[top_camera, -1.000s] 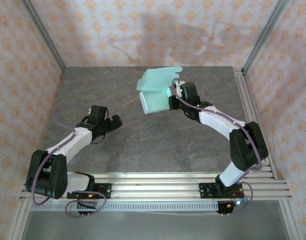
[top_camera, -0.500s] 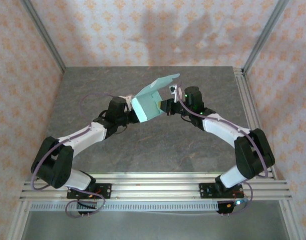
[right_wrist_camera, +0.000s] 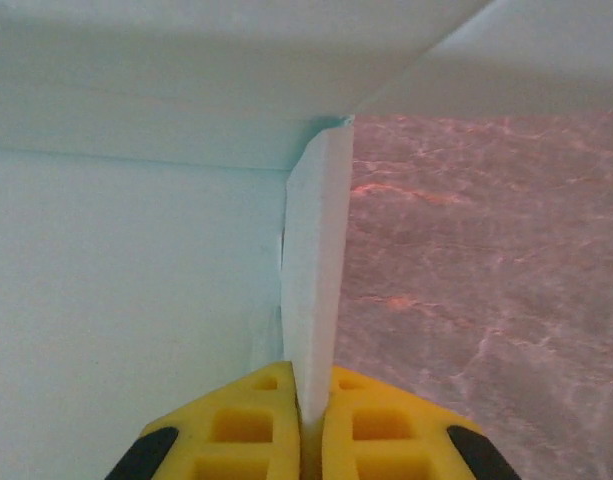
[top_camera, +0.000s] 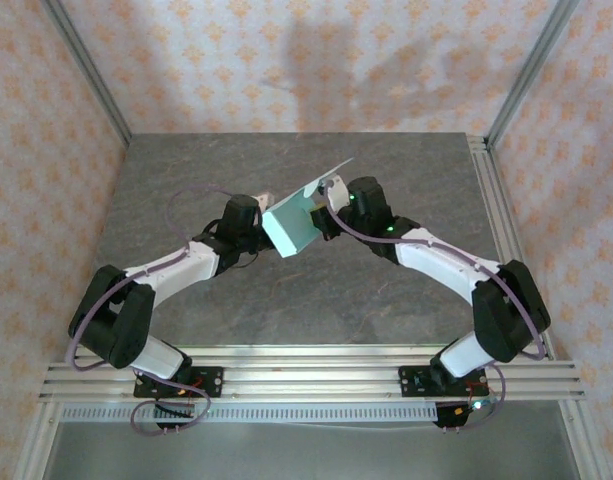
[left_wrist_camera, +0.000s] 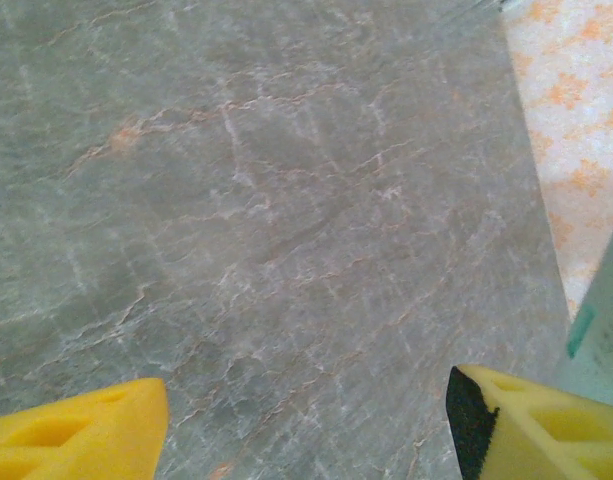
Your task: Fold the paper box
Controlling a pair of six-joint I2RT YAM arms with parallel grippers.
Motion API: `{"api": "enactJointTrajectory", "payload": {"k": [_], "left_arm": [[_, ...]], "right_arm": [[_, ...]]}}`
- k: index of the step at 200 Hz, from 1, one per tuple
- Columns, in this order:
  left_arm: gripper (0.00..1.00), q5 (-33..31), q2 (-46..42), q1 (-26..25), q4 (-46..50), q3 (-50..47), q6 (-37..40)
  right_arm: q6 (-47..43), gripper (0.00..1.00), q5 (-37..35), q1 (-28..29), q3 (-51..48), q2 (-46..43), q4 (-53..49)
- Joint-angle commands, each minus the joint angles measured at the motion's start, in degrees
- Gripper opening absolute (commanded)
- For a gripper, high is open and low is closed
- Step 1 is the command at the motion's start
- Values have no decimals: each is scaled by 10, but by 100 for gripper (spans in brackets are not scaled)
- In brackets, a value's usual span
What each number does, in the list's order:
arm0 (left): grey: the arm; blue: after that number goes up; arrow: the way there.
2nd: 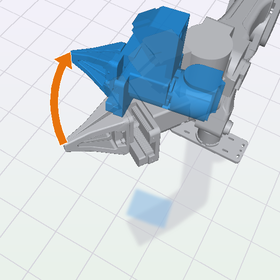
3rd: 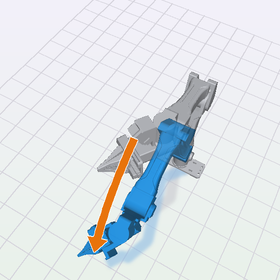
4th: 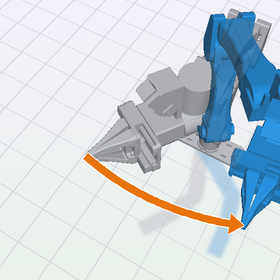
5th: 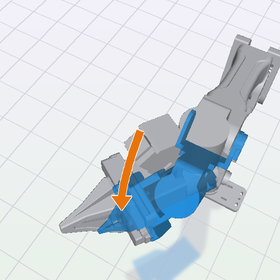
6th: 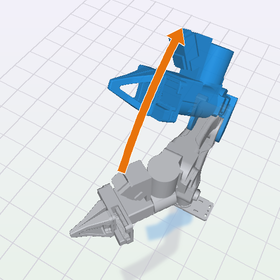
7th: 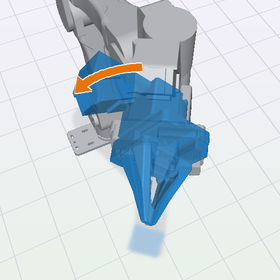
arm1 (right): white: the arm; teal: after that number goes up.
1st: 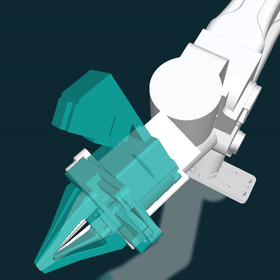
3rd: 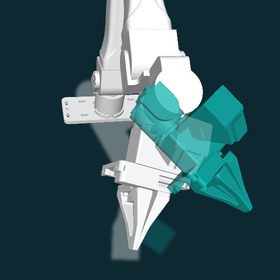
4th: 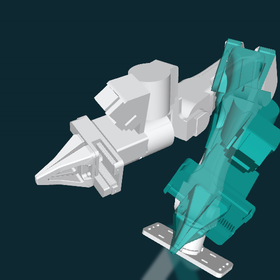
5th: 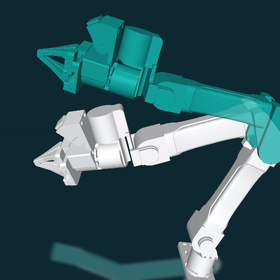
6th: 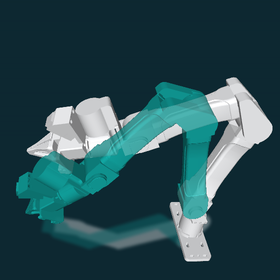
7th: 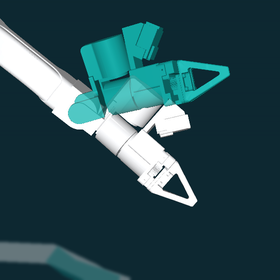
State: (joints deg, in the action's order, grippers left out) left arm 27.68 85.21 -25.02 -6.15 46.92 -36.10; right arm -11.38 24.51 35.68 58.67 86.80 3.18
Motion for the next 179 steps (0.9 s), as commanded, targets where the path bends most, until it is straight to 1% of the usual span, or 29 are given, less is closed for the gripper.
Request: {"api": "enactJointTrajectory", "payload": {"k": [1, 40, 58, 73, 108, 133, 152, 179], "left_arm": [[75, 33, -4, -18, -58, 51, 8], [75, 26, -3, -20, -53, 50, 8], [76, 11, -6, -19, -41, 46, 12], [78, -3, -6, -19, -32, 41, 16], [82, -23, -3, -18, -31, 12, 14], [83, -35, -4, -17, -31, -8, 13], [85, -43, -5, -9, -32, -25, 12], [87, -52, -5, 8, -40, -51, -4]], "right_arm": [[-90, 9, -74, 45, 5, 29, -70], [-101, 8, -123, 51, -3, 25, -60], [-96, 9, -136, 51, -14, 15, -42], [-84, 6, -144, 48, -26, 6, -24], [-53, 5, -143, 32, -51, -7, 2], [-21, 5, -122, 11, -69, -14, 22], [-2, 4, -113, -4, -81, -13, 37], [8, 3, -127, -10, -84, 2, 39]]}}
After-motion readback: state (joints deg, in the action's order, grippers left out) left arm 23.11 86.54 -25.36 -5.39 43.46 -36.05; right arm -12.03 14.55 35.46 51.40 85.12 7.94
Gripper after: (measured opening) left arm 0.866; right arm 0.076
